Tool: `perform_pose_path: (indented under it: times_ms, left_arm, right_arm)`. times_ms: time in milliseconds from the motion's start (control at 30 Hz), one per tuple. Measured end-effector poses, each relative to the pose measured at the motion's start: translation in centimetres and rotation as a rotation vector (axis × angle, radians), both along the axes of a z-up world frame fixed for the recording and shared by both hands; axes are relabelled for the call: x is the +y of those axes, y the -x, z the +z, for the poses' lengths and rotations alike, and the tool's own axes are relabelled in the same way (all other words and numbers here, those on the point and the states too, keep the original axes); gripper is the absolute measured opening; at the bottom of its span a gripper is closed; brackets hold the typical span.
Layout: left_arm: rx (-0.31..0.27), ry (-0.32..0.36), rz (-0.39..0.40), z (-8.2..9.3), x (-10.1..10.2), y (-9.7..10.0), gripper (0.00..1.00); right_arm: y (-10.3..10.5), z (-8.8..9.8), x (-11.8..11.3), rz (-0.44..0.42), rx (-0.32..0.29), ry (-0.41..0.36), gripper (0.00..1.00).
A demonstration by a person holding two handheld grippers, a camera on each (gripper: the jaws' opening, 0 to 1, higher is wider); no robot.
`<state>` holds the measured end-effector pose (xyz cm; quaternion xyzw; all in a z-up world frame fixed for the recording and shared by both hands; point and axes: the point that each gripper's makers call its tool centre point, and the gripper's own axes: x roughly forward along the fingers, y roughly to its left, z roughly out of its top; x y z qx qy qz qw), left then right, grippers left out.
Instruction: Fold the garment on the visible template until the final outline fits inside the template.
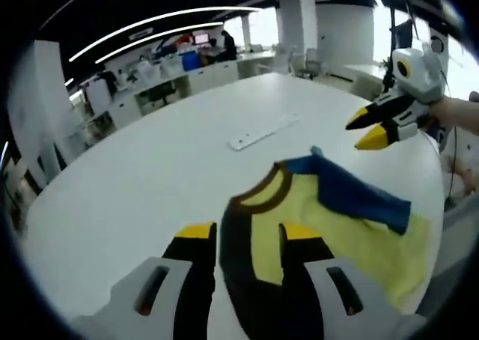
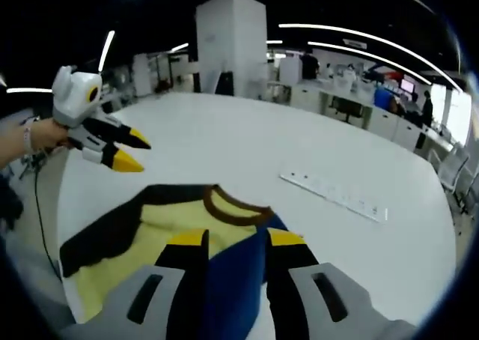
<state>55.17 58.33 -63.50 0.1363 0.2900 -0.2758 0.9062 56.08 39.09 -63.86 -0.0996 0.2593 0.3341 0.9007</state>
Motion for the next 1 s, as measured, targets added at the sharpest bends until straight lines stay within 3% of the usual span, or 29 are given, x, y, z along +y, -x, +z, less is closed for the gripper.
perform_pose_path:
  times_ms: [233, 733, 1000]
  left_arm:
    - [-0.013, -0.004, -0.025, 0.2, -0.2, 1.0, 0.35]
    - [-0.104, 0.022, -0.149, 3.6, -2.8, 3.7, 0.40]
    - [-0.123, 0.011, -0.185, 4.3, -2.7, 5.4, 0.46]
  right_arm:
    - [1.5, 0.3, -1.0, 0.016, -0.011, 0.005, 0.34]
    - [5.2, 1.8, -1.2, 0.094, -0.079, 0.032, 0.39]
    - [7.1, 2.0, -1.5, 0.126, -0.103, 0.054, 0.45]
